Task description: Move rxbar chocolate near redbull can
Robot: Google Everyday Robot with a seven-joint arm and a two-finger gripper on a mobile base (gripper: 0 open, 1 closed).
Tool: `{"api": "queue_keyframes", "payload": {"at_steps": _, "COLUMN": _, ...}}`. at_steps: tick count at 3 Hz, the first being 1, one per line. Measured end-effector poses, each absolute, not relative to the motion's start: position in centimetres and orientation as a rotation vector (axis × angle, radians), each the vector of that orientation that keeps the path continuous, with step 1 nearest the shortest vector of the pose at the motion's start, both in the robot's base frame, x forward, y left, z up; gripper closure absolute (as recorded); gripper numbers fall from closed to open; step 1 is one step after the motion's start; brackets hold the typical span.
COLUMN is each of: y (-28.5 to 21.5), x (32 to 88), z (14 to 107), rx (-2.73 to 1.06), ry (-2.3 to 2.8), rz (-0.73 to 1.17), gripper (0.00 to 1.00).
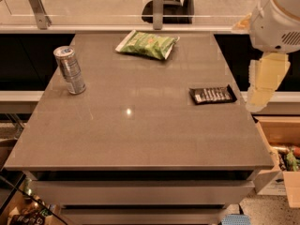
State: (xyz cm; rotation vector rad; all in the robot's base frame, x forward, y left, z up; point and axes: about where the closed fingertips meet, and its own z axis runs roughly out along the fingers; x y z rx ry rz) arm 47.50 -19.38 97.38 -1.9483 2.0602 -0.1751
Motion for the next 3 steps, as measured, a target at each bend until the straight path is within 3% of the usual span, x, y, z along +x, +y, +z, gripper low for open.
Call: {"api": "queue_keyframes", "payload": {"at_steps": 3, "y": -20.1, "x": 51.2, "z": 94.6, "rx": -1.966, "ry": 2.052, "rz": -0.179, "gripper": 0.00}}
